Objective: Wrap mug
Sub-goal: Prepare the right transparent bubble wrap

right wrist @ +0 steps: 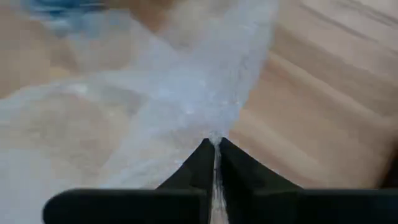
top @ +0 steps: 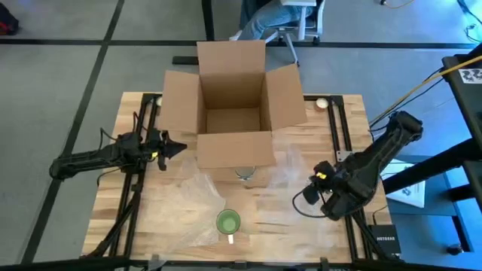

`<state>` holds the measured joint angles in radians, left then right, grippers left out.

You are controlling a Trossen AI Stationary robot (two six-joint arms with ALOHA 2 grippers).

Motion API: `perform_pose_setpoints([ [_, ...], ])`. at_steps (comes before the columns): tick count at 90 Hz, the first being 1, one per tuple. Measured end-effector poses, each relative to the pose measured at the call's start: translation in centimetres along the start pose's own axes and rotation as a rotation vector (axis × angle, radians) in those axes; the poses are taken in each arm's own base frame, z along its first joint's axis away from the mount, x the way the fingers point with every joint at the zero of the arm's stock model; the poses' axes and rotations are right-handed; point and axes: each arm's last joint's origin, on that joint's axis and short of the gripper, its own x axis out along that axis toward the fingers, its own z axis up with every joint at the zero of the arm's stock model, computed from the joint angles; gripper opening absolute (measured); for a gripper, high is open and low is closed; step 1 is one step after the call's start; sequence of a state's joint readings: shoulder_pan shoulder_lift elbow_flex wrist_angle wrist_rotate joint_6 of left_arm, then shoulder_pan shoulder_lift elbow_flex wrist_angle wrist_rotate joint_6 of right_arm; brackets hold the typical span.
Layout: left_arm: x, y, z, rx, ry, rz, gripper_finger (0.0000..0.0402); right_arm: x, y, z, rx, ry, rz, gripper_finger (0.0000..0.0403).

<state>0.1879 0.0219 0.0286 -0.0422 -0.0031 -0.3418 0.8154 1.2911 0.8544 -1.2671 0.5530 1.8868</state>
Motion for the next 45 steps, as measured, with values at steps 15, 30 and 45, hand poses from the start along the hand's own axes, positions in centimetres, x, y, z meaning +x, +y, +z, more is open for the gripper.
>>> perform_pose_setpoints([
  [15, 0.0, 0.0, 0.0, -0.003, -0.005, 0.014, 0.0000, 4.1, -1.9, -1.2, 0.150, 0.065, -0.144, 0.0004],
  [30, 0.0, 0.0, 0.0, -0.011, -0.005, 0.015, 0.0000, 4.4, -1.5, -0.5, 0.125, 0.158, -0.159, 0.0053],
  [45, 0.0, 0.0, 0.0, -0.017, -0.005, 0.015, 0.0000, 1.4, -0.3, 1.3, 0.067, 0.174, -0.093, 0.0145],
])
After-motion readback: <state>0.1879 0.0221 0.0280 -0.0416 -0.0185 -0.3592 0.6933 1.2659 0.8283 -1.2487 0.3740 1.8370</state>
